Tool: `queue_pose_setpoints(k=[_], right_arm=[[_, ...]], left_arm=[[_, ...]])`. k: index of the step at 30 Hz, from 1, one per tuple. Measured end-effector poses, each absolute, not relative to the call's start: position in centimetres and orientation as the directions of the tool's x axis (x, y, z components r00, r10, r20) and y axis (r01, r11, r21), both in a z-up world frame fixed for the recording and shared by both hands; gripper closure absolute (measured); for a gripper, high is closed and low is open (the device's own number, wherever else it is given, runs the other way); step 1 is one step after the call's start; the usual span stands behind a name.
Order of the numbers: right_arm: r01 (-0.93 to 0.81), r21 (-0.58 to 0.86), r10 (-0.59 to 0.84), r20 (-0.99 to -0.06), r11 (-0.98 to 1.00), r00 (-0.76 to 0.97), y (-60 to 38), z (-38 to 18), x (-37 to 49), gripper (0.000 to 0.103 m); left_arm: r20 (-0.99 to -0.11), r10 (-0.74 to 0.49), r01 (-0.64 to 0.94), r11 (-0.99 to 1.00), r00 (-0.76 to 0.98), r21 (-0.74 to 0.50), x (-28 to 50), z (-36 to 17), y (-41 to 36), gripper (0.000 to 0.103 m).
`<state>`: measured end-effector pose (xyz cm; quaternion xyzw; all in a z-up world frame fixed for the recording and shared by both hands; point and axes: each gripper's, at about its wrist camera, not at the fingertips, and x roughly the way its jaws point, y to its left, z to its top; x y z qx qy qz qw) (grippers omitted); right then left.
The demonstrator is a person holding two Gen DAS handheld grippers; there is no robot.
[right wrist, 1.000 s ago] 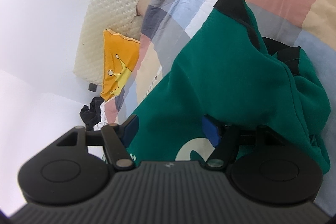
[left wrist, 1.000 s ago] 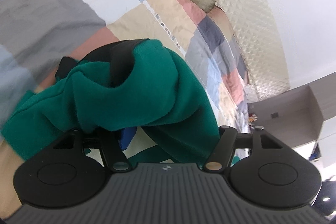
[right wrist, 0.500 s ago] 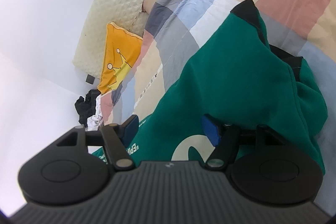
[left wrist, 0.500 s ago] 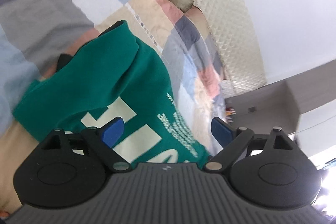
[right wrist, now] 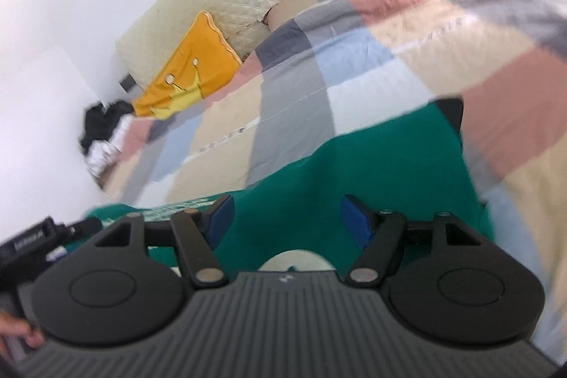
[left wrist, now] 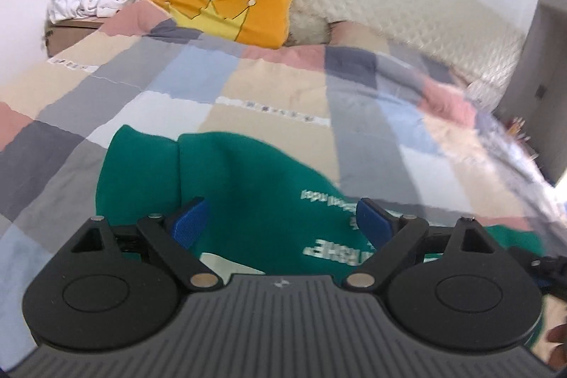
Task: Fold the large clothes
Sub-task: 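Move both open grippers to the edge of the folded hoodie bundle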
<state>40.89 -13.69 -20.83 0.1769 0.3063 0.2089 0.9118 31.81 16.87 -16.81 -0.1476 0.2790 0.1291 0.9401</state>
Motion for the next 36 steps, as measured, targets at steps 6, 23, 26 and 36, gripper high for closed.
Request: queue_pose_setpoints(k=[6,23,26,36], right_arm=[[-0.311,0.341,0.453,-0.513,0.887,0.729,-12.4,-21.8,42.3,0.035],[-0.308,0.244,0.393,-0.544,0.919,0.741,-10.7,-24.3,44.3,0.034],[-0.289,0.271,0.393,-0.540,0.918,0.744,-11.1,-23.7,44.0,0.034],[-0.209,0.304,0.340,-0.484,0.929,0.806,-13.7,-21.4,42.5,0.033]], left_arm=[[-0.611,0.162,-0.324,0.932,0.775,-0.163,34.3,-19.0,17.9,0.010],[-0.663,0.133,-0.309,0.938,0.737,-0.155,39.4,-22.0,19.5,0.010],[-0.648,0.114,-0.305,0.933,0.753,-0.190,38.6,-21.2,20.0,0.010],[-0.547,0.217,-0.360,0.918,0.809,-0.168,34.2,-18.3,20.4,0.010]])
